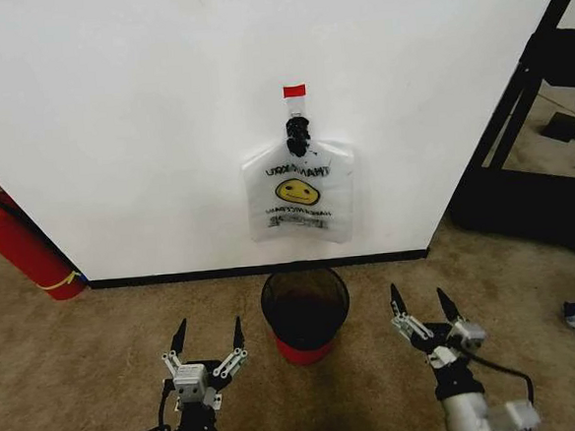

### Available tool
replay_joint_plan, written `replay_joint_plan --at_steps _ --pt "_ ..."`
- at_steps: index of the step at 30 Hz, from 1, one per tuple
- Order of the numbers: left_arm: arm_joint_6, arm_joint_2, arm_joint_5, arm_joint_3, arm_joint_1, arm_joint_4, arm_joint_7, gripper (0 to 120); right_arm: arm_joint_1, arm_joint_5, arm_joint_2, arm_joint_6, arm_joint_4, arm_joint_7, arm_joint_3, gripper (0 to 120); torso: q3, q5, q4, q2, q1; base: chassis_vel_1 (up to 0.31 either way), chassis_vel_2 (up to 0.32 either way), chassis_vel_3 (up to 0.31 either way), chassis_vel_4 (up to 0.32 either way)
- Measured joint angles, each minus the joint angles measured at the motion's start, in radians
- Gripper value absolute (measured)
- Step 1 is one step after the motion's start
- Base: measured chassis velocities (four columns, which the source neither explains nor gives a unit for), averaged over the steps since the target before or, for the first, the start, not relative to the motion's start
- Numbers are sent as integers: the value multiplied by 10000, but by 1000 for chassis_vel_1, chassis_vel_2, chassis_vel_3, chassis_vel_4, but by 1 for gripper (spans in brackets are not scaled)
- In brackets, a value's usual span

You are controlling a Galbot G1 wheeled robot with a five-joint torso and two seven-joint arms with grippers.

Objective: Pick up the garbage bag from the wall and place it over the trash bin.

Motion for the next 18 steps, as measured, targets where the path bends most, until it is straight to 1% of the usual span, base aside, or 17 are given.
replay_joint_plan --at_steps 4,6,7,8,10,13,15,16,17,18 --pt "85 -124 131 12 -12 -78 2 100 889 -352 -449 0 -206 -536 -286 100 0 -1 -2 0 0 0 0 0 0" --pt "112 -176 163 20 -17 -80 8 100 1352 -87 -788 -94 -238 -848 -502 100 0 -3 -2 0 0 0 0 0 0" --pt "115 -197 181 22 -19 -77 12 100 1742 371 -1051 -242 -301 -1078 -674 100 0 -3 -4 0 0 0 0 0 0" --pt "115 -197 181 22 -19 -77 12 100 1742 371 -1051 -242 -301 -1078 -674 100 0 -3 -4 0 0 0 0 0 0" --pt "117 -224 204 20 -16 -48 17 100 2430 1148 -1375 -522 -494 -1385 -946 100 0 -3 -1 0 0 0 0 0 0" --pt "117 -244 254 -29 16 -30 19 100 3889 2739 -1728 -986 -1113 -1776 -1530 100 0 -3 -1 0 0 0 0 0 0" --pt "117 -263 278 -102 52 -98 23 100 4975 3883 -1779 -1284 -1642 -2018 -2018 100 1 -2 0 -1 0 0 0 0 0" --pt "117 -263 278 -102 52 -98 23 100 4975 3883 -1779 -1284 -1642 -2018 -2018 100 1 -2 0 -1 0 0 0 0 0" --pt "117 -285 282 -136 69 -134 23 100 5283 4168 -1762 -1365 -1812 -2099 -2154 100 1 -4 1 0 0 0 0 0 0" --pt "117 -320 285 -192 107 -204 25 100 5924 4709 -1667 -1537 -2254 -2233 -2462 100 1 -6 2 0 1 0 0 0 0"
